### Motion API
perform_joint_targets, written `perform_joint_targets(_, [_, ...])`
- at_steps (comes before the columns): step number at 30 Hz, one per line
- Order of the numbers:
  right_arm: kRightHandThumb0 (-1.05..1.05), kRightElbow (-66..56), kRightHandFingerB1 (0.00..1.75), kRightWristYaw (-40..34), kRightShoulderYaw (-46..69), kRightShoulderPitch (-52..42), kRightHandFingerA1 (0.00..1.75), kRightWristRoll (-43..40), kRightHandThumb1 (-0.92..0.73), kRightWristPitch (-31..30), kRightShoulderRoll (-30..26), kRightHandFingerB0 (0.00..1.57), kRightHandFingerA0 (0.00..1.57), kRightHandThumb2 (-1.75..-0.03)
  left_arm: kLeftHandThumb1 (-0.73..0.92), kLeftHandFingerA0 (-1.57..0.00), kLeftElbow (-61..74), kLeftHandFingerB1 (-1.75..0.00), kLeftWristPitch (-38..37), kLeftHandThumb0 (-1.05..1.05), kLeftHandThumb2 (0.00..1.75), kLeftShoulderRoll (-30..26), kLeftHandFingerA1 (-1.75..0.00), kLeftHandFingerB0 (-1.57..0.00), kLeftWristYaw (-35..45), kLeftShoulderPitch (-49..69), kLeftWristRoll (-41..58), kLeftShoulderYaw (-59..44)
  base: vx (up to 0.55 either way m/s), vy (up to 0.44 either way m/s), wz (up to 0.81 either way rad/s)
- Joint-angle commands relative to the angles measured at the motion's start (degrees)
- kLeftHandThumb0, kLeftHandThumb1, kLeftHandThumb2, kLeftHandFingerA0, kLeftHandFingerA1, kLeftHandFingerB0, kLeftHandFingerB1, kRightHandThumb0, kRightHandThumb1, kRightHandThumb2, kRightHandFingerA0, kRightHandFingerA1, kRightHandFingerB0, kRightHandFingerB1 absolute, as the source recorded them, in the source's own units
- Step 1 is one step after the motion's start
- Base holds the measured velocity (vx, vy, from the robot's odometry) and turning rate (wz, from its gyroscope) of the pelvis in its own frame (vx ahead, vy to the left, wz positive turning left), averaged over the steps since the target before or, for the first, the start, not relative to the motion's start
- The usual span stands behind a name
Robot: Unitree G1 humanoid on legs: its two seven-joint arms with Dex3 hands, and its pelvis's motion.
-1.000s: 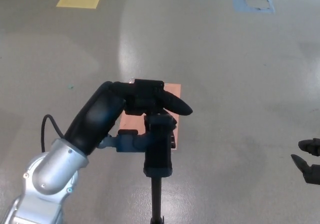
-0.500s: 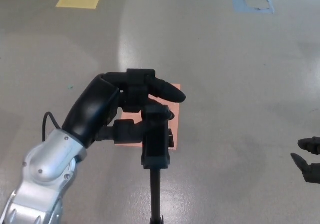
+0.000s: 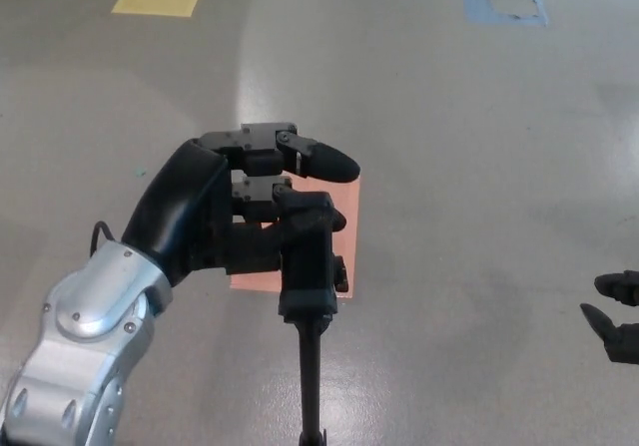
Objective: The robot uses its left hand to grab the top of a phone stand kept on the floor and rotates it anti-clockwise
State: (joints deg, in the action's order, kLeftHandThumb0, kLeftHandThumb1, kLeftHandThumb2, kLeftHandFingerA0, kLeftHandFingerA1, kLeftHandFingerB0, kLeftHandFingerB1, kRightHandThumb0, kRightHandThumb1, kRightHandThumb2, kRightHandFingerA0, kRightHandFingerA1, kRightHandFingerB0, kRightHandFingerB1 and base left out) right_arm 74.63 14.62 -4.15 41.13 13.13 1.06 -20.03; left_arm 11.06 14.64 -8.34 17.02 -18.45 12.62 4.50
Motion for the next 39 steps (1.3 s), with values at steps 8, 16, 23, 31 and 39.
perform_joint_targets(8, [-0.71, 0.9, 0.27, 0.4, 0.0, 4.0, 0.41, 0.5, -0.7, -1.3, -1.2, 0.05, 0.1, -0.96, 0.68, -0.91, -8.9, -0.57, 32.5, -0.09, 0.6, 2.6, -0.58, -0.82, -3.7, -6.5, 13.6, -9.1, 0.0, 0.0, 0.0])
perform_joint_targets(16, [-0.72, 0.9, 0.27, 0.3, -0.2, 4.2, 0.43, 0.7, -0.71, -1.6, -1.2, 0.03, 0.12, -0.97, 0.68, -0.91, -13.8, -0.57, 31.2, -0.1, 0.6, 1.8, -0.57, -0.8, -2.5, -7.7, 12.0, -8.9, 0.0, 0.0, 0.0])
perform_joint_targets(23, [-0.72, 1.0, 0.27, 0.5, 0.3, 4.4, 0.41, 0.0, -0.7, -1.9, -1.1, 0.05, 0.1, -0.96, 0.67, -0.91, -15.9, -0.57, 31.1, -0.09, 0.6, 1.9, -0.58, -0.83, -2.9, -8.4, 11.7, -8.9, 0.0, 0.0, 0.0])
perform_joint_targets(31, [-0.73, 1.1, 0.27, 0.3, -0.3, 4.7, 0.43, 0.7, -0.71, -1.3, -1.2, 0.04, 0.12, -0.97, 0.7, -0.9, -17.4, -0.56, 32.5, -0.1, 0.6, 2.0, -0.59, -0.8, -3.6, -9.2, 12.2, -9.1, 0.0, 0.0, 0.0])
perform_joint_targets(39, [-0.71, 1.2, 0.26, 0.6, 0.0, 4.9, 0.42, 0.3, -0.71, -1.5, -1.1, 0.04, 0.11, -0.96, 0.71, -0.89, -17.5, -0.56, 33.3, -0.12, 0.61, 1.6, -0.59, -0.81, -2.9, -8.9, 13.5, -9.1, 0.0, 0.0, 0.0])
